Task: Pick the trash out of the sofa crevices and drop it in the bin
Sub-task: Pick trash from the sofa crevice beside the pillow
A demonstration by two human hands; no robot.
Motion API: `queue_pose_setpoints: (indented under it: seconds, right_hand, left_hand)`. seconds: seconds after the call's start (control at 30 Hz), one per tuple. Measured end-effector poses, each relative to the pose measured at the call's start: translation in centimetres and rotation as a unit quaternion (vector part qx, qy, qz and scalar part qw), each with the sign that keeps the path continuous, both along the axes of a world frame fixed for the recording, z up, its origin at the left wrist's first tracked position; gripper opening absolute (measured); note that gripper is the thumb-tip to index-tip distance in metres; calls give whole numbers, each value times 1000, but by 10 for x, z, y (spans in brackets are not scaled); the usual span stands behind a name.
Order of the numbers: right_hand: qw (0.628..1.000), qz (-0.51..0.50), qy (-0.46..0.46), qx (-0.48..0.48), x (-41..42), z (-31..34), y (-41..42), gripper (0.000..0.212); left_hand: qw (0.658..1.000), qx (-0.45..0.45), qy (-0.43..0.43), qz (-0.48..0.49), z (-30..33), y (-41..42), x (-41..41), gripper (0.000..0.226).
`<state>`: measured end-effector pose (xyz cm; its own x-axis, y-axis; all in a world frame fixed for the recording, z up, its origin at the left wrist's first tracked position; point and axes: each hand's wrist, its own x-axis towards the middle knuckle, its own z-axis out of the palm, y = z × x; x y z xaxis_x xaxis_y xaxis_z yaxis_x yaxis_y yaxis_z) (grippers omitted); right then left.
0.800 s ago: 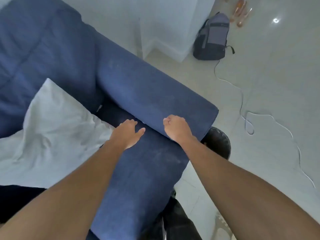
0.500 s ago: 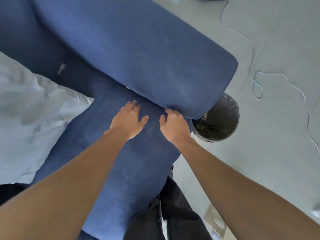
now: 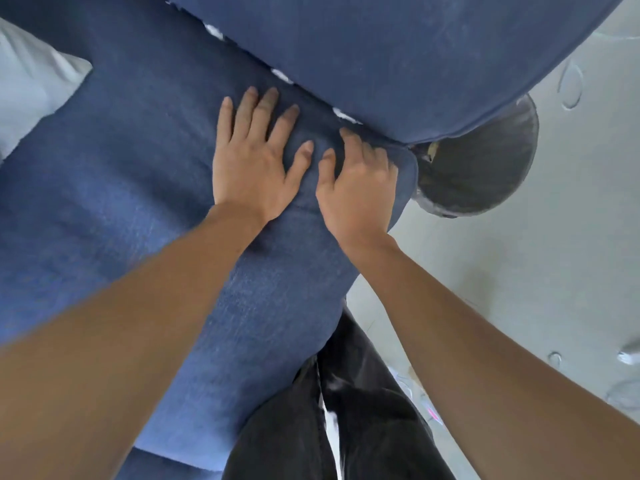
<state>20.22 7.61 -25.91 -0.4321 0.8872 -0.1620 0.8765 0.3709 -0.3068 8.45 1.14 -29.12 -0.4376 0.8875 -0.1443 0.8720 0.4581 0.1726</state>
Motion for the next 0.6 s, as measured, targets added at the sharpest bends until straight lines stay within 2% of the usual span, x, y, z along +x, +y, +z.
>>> queue_pose_setpoints:
  seconds: [0.17, 0.3, 0.5, 0.6]
  right_hand:
    - [999, -49, 3, 4, -8, 1, 5, 41]
    - [990, -137, -27, -22, -23, 0, 19, 37]
    - [946, -314, -8, -87, -48, -6, 32, 57]
    - [923, -369, 7, -106, -53, -8, 38, 60]
  left_hand:
    - [1000, 17, 15, 5, -10, -7, 3, 59]
    - [1000, 21, 17, 7, -11, -6, 3, 59]
    - [999, 39, 24, 11, -16, -7, 4, 58]
    - [999, 46, 25, 15, -17, -7, 3, 57]
